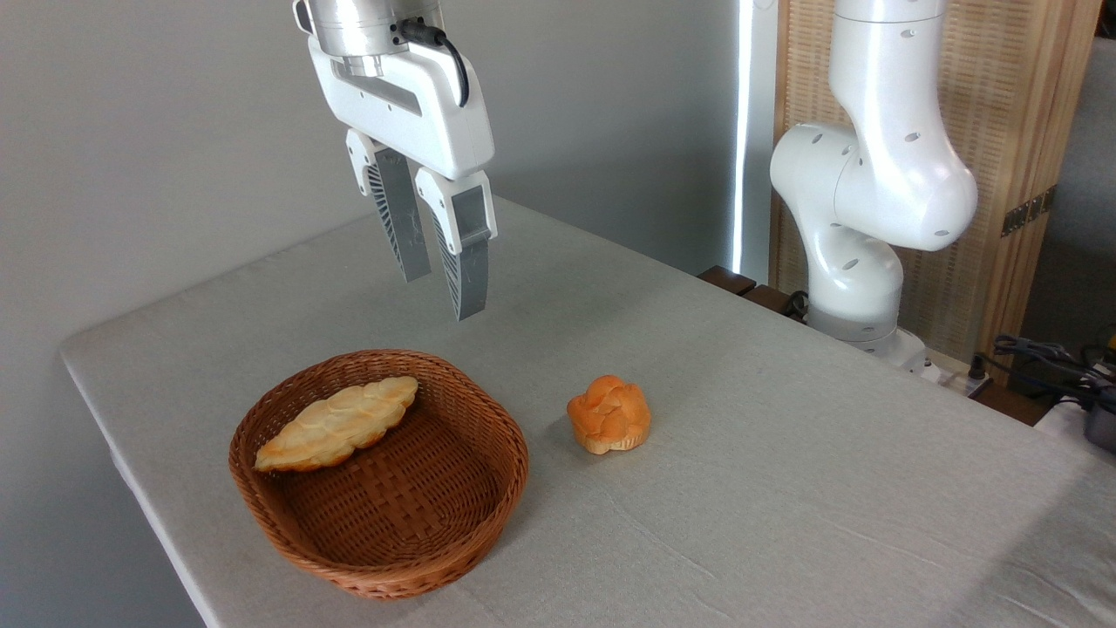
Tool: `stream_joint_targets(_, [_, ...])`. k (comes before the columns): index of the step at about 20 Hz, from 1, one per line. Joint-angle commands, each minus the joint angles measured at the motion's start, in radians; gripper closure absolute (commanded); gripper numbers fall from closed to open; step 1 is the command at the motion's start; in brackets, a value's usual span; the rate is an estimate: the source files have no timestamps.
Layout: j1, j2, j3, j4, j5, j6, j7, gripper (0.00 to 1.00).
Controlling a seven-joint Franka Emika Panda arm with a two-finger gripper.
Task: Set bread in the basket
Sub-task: 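Move the open gripper over the round golden bread roll and lower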
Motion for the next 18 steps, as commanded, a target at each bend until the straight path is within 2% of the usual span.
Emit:
stream_joint_targets(1, [-0.002, -0.001, 0.007, 0.008, 0.011, -0.03, 0.0, 0.0])
stream_joint_targets(9, [0.003, -0.023, 0.007, -0.02, 0.011, -0.029, 0.005, 0.0])
stream_joint_targets(12, [0.004, -0.112, 0.005, -0.157, 0.011, -0.017, 0.009, 0.0])
stream_joint_targets(15, [0.004, -0.2, 0.001, -0.301, 0.02, 0.006, 0.078, 0.0])
stream_joint_targets(18, [0.012, -0.315, 0.001, -0.511, 0.02, 0.129, 0.103, 0.0])
